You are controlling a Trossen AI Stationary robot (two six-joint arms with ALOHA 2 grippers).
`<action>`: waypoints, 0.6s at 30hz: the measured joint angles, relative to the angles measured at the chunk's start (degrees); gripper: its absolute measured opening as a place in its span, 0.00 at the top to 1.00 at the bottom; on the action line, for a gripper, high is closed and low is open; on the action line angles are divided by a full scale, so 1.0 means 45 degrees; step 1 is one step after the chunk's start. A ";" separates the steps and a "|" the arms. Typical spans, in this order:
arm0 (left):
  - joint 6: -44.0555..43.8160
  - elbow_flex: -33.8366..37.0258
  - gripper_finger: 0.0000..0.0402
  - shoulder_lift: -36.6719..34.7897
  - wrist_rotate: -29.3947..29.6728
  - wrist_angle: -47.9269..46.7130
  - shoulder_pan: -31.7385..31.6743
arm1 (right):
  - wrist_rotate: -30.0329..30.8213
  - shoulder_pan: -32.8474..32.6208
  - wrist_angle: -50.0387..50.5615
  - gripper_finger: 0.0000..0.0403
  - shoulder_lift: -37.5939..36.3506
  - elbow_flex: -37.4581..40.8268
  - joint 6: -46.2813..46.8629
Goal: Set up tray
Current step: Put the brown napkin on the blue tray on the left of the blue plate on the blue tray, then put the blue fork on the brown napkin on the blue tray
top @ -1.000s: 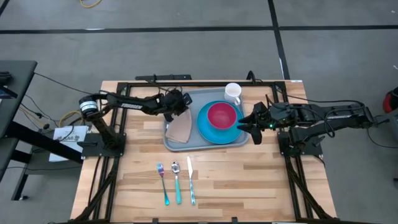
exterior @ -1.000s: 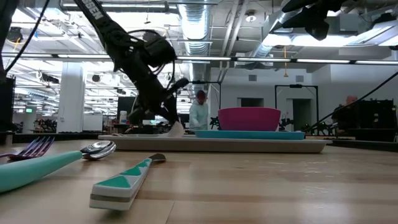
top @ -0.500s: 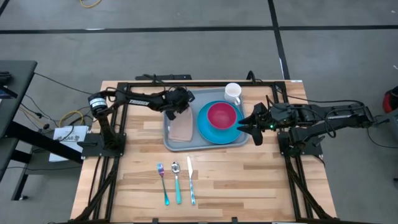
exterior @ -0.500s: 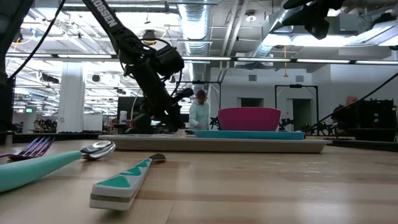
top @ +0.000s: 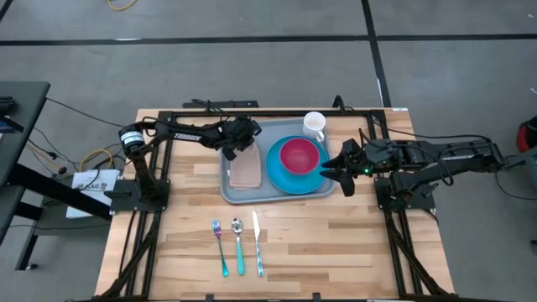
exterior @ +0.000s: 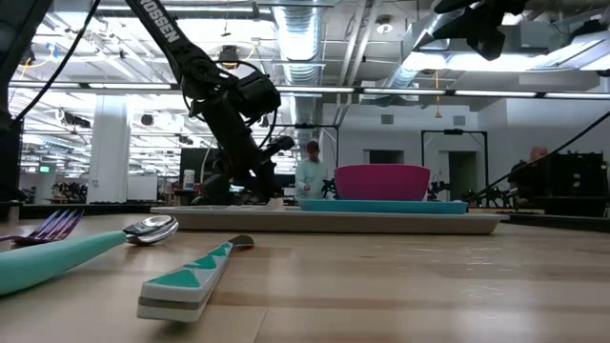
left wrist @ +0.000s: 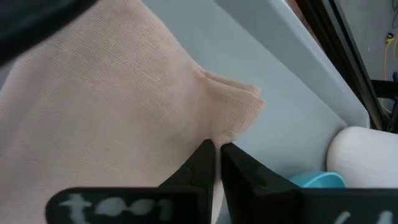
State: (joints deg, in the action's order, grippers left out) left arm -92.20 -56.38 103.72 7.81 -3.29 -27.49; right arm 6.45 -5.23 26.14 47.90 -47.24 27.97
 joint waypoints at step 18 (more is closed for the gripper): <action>0.1070 0.0000 0.70 0.0005 -0.0321 0.1081 0.0035 | -0.0118 0.0000 0.0032 0.62 0.0000 0.0000 -0.0180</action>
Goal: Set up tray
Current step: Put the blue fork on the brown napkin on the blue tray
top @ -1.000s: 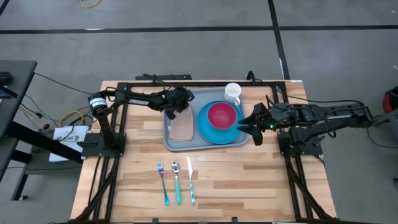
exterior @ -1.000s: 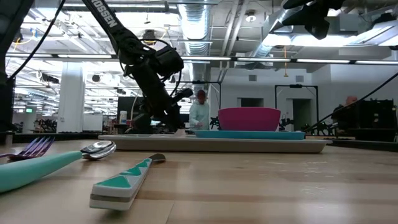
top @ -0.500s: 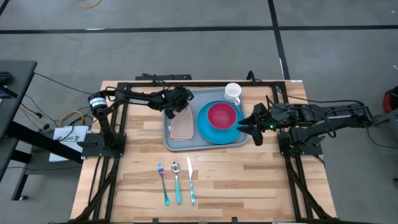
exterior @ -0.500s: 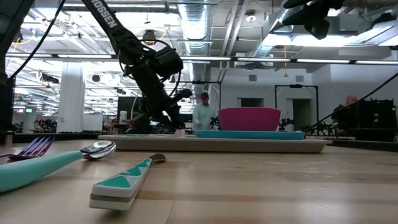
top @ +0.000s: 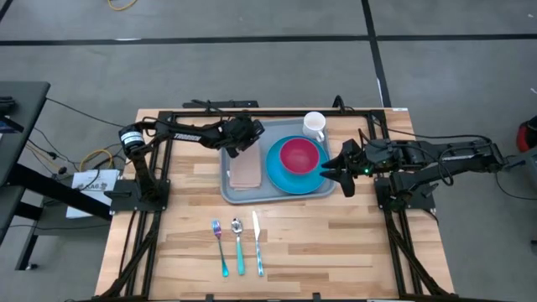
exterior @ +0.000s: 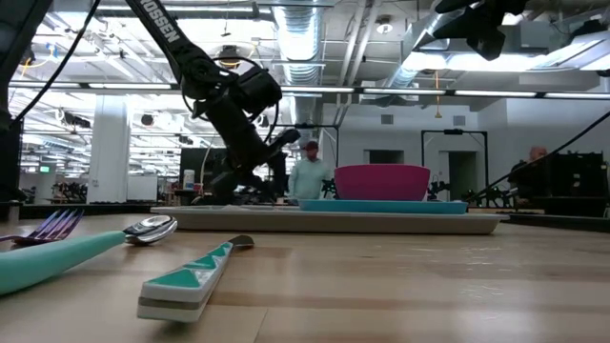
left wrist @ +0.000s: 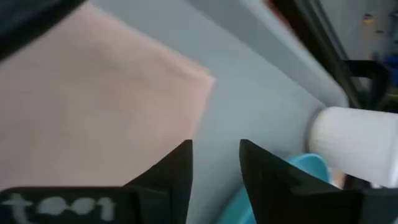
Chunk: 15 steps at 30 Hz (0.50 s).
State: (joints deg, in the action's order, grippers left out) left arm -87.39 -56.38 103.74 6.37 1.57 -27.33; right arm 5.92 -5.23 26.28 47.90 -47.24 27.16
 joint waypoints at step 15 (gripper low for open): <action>0.5438 -0.0012 0.67 -0.4265 0.0296 -0.0555 0.0687 | -0.0347 -0.0209 0.0799 0.62 -0.0016 0.0000 0.0041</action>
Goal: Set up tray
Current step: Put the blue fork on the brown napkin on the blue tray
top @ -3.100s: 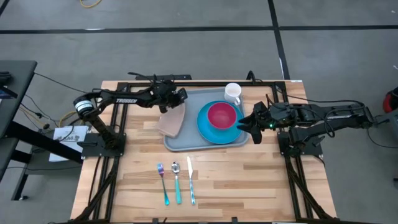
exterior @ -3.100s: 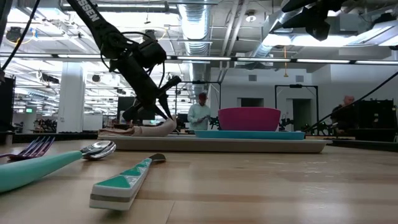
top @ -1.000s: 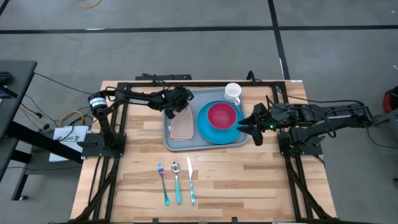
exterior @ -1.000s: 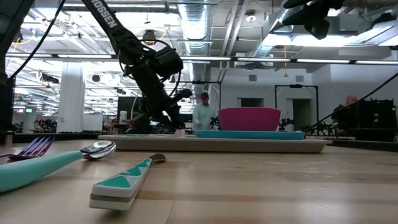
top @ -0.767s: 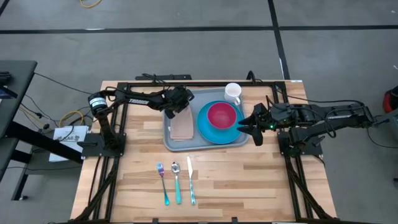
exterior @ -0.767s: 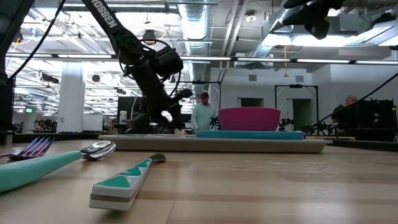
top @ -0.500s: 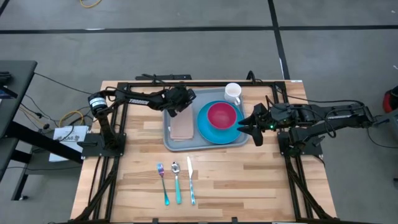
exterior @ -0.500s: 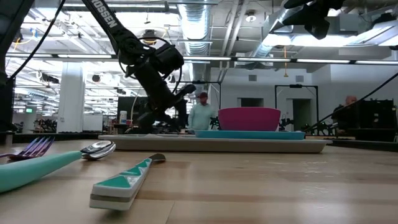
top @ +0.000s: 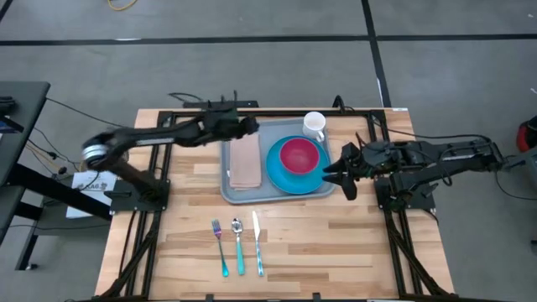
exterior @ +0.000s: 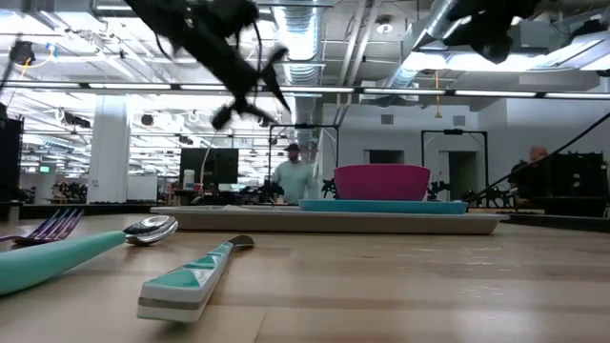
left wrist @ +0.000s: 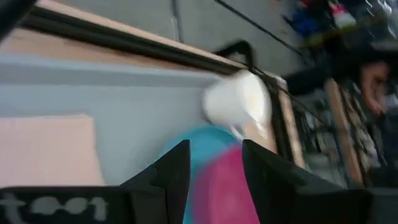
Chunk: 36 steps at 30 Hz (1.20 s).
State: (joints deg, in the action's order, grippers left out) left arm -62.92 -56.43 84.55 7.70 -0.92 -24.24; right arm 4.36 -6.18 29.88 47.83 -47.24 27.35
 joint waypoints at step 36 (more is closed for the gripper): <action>-1.4097 -0.2225 0.67 0.1217 0.0185 -1.0245 1.4115 | 0.2218 -0.0983 0.4263 0.62 -0.2079 -0.0005 0.1621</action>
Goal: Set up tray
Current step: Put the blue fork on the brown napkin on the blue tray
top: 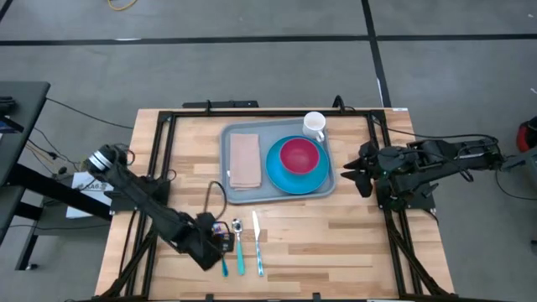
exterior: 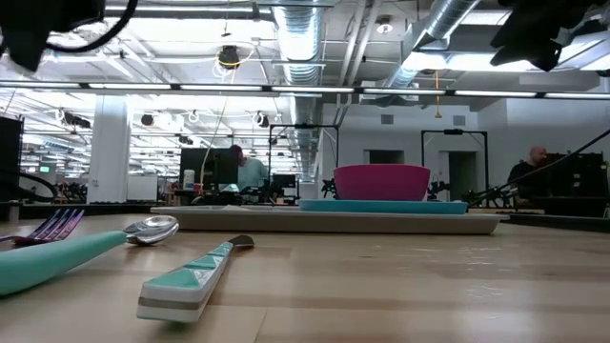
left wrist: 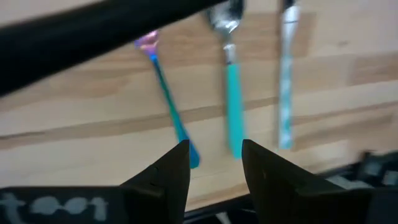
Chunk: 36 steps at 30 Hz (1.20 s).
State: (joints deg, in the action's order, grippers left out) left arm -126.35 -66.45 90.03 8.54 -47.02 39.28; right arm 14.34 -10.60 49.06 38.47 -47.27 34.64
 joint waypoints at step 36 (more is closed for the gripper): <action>-0.0560 0.1484 0.67 0.1723 -0.1493 0.1396 -0.0965 | -0.0835 -0.0280 0.1083 0.62 0.1279 0.0010 -0.1391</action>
State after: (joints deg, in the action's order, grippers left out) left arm -128.87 -59.77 97.78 1.82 -40.74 34.94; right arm 10.59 -11.86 53.93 44.23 -47.22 28.38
